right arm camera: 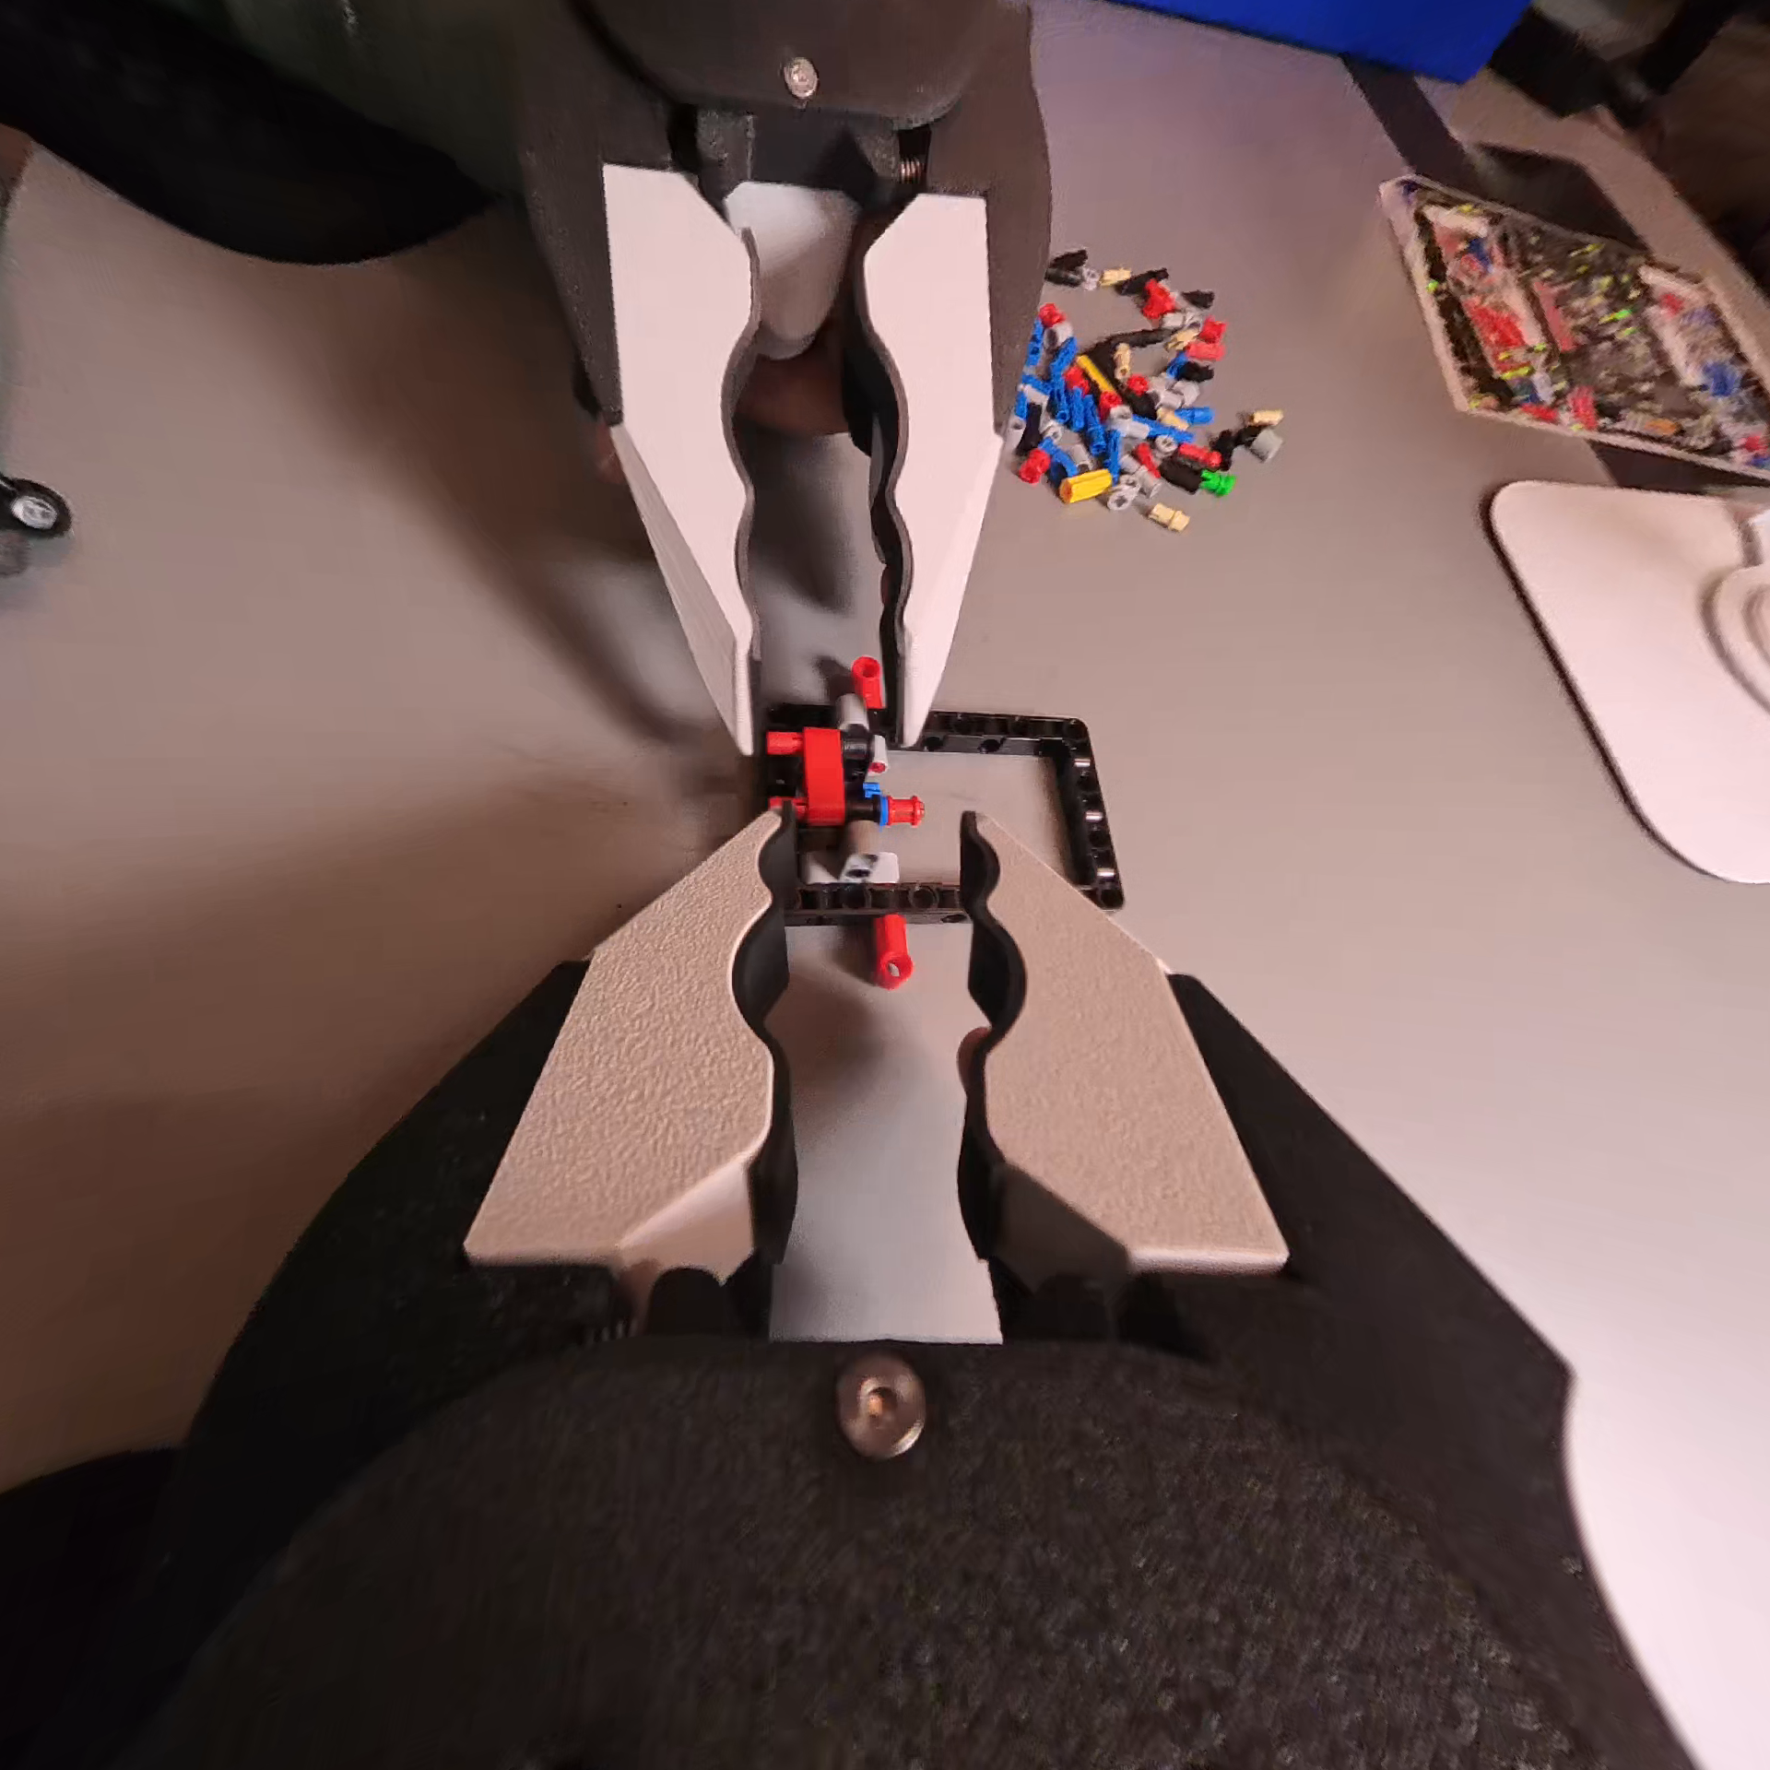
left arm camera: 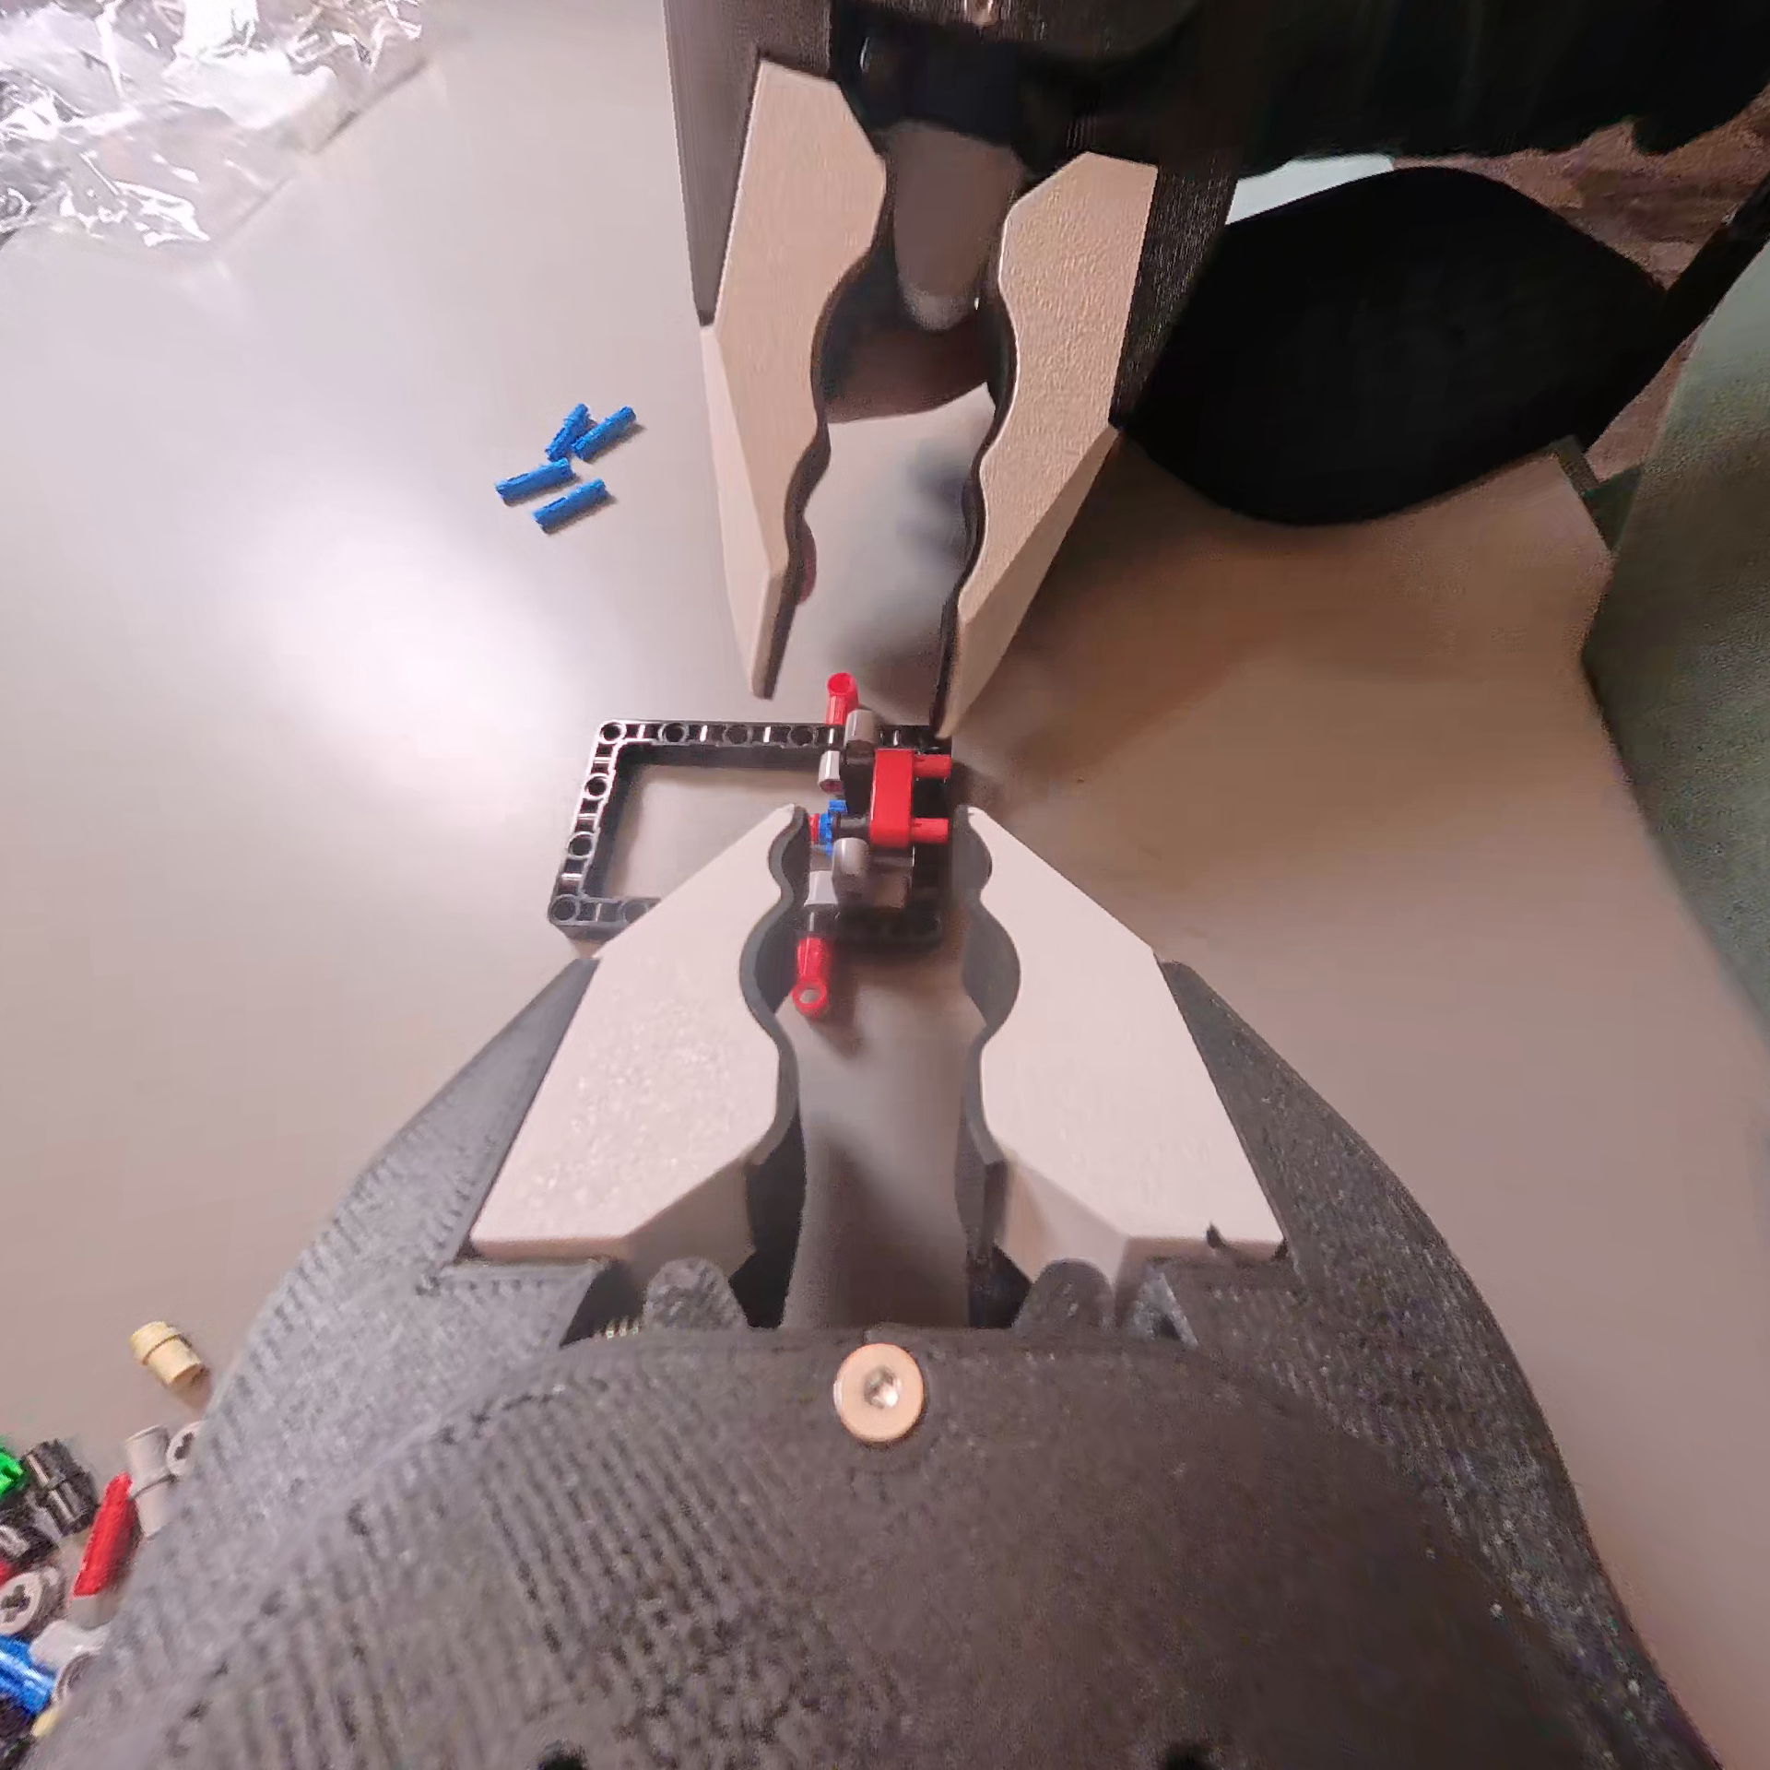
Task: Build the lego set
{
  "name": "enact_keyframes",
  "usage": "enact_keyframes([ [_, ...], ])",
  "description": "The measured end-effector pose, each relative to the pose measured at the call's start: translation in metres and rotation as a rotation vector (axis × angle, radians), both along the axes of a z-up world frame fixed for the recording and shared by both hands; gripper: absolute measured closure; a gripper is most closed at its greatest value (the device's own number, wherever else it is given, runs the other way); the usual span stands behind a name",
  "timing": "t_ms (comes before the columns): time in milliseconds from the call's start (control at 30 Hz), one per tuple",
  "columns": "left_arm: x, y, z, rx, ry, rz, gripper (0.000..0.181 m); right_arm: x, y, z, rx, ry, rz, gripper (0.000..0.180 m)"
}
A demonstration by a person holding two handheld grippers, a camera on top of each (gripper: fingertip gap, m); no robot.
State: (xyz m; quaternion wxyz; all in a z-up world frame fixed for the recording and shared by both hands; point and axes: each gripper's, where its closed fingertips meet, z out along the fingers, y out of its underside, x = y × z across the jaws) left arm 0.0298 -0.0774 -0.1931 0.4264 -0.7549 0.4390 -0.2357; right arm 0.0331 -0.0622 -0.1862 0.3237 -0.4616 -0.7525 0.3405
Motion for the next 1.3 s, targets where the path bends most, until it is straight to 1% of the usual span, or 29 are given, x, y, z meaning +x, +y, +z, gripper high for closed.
enact_keyframes([
  [33, 0.000, 0.001, 0.000, -0.010, -0.009, 0.000, 0.155, -0.001, -0.002, -0.002, -0.026, -0.010, 0.017, 0.148],
  [67, 0.000, 0.000, 0.001, -0.026, -0.021, -0.005, 0.158, -0.003, -0.006, -0.003, -0.045, -0.015, 0.038, 0.148],
  [200, 0.000, 0.001, 0.000, -0.084, -0.050, -0.007, 0.158, -0.005, -0.014, -0.006, -0.085, -0.035, 0.119, 0.158],
  [333, 0.002, -0.003, 0.002, -0.169, -0.119, -0.041, 0.159, -0.002, -0.015, -0.004, -0.178, -0.056, 0.158, 0.155],
  [467, 0.000, -0.001, 0.006, -0.212, -0.174, -0.030, 0.160, -0.001, -0.015, -0.008, -0.226, -0.075, 0.175, 0.160],
  [533, 0.001, 0.000, 0.003, -0.235, -0.168, -0.026, 0.164, -0.002, -0.015, -0.007, -0.242, -0.076, 0.178, 0.162],
  [567, 0.001, -0.001, 0.001, -0.242, -0.153, -0.026, 0.164, -0.002, -0.015, -0.007, -0.246, -0.073, 0.179, 0.166],
  [600, 0.003, -0.002, -0.001, -0.244, -0.137, -0.034, 0.165, -0.002, -0.015, -0.007, -0.247, -0.077, 0.183, 0.167],
  [933, 0.009, -0.005, -0.004, -0.243, -0.075, -0.047, 0.165, 0.004, -0.018, -0.009, -0.206, -0.094, 0.230, 0.167],
  [1100, 0.012, -0.004, -0.003, -0.244, -0.083, -0.022, 0.165, 0.007, -0.016, -0.008, -0.209, -0.101, 0.230, 0.167],
  [1133, 0.012, -0.003, -0.002, -0.248, -0.096, -0.011, 0.164, 0.008, -0.015, -0.008, -0.209, -0.105, 0.220, 0.167],
  [1167, 0.013, -0.003, 0.000, -0.249, -0.113, -0.005, 0.156, 0.011, -0.013, -0.007, -0.199, -0.114, 0.208, 0.172],
  [1200, 0.011, -0.003, 0.003, -0.243, -0.125, -0.004, 0.139, 0.014, -0.011, -0.005, -0.184, -0.120, 0.193, 0.158],
  [1233, 0.008, -0.004, 0.007, -0.233, -0.127, -0.005, 0.130, 0.018, -0.008, -0.002, -0.177, -0.131, 0.169, 0.143],
  [1267, 0.005, -0.005, 0.011, -0.217, -0.127, -0.009, 0.129, 0.022, -0.006, 0.002, -0.173, -0.138, 0.144, 0.136],
  [1300, 0.000, -0.006, 0.015, -0.195, -0.126, -0.009, 0.130, 0.026, -0.005, 0.005, -0.163, -0.132, 0.117, 0.135],
])
